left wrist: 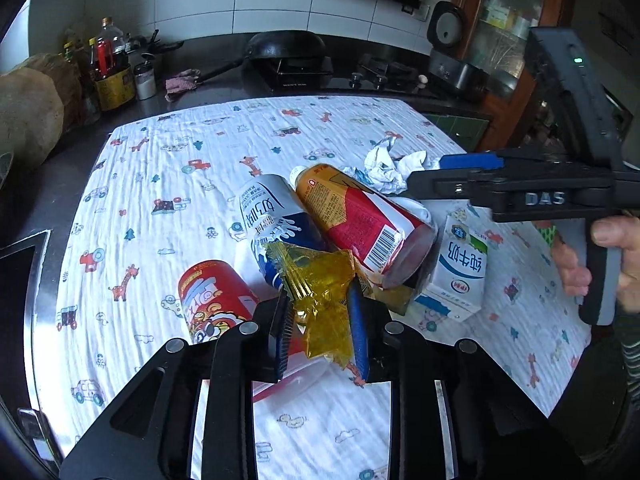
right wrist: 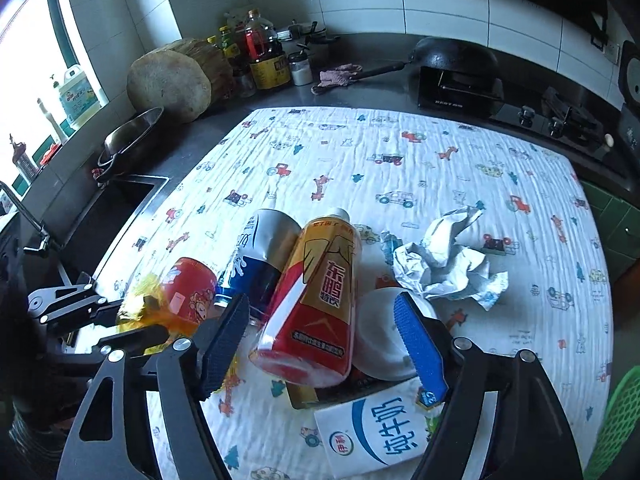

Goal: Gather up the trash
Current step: 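Grasp the yellow plastic wrapper with the left tool while the right tool grasps the gold Dongpeng bottle, then carry the bottle into the green basket with the right tool while the left tool carries the wrapper there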

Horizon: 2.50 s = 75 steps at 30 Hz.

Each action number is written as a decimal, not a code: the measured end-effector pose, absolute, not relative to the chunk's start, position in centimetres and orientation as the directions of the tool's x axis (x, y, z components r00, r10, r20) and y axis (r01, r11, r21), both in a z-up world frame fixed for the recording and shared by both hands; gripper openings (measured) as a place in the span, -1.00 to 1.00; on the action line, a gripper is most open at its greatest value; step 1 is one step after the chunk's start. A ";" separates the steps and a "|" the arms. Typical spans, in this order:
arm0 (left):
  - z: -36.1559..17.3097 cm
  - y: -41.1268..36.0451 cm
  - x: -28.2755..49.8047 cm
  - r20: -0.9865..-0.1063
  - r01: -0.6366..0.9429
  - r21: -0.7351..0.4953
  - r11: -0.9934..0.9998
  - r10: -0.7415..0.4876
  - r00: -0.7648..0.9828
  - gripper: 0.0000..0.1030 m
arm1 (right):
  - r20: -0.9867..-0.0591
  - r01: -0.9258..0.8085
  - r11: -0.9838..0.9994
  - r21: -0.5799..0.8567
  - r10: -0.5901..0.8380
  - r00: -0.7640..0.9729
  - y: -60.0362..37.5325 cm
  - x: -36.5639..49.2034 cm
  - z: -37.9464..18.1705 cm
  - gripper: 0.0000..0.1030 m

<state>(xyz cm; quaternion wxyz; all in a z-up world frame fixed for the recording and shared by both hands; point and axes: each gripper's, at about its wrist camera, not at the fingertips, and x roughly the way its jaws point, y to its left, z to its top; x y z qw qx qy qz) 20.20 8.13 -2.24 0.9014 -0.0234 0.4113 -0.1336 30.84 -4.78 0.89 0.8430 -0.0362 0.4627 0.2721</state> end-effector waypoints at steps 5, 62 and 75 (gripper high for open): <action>-0.8 9.2 18.9 -0.704 0.222 -0.162 0.962 -0.270 0.657 -0.52 | -0.843 -0.475 0.858 0.197 0.395 0.365 -2.7 33.6 -1.5 0.36; 0.7 8.2 17.3 -0.671 0.263 -0.172 0.949 -0.308 0.674 -0.53 | -0.869 -0.468 0.873 0.134 0.331 0.368 -3.7 31.5 -3.1 0.21; 2.9 1.5 18.4 -0.642 0.403 -0.179 0.898 -0.416 0.644 -0.53 | -0.787 -0.310 0.938 0.153 0.306 0.537 -17.3 27.7 2.3 0.21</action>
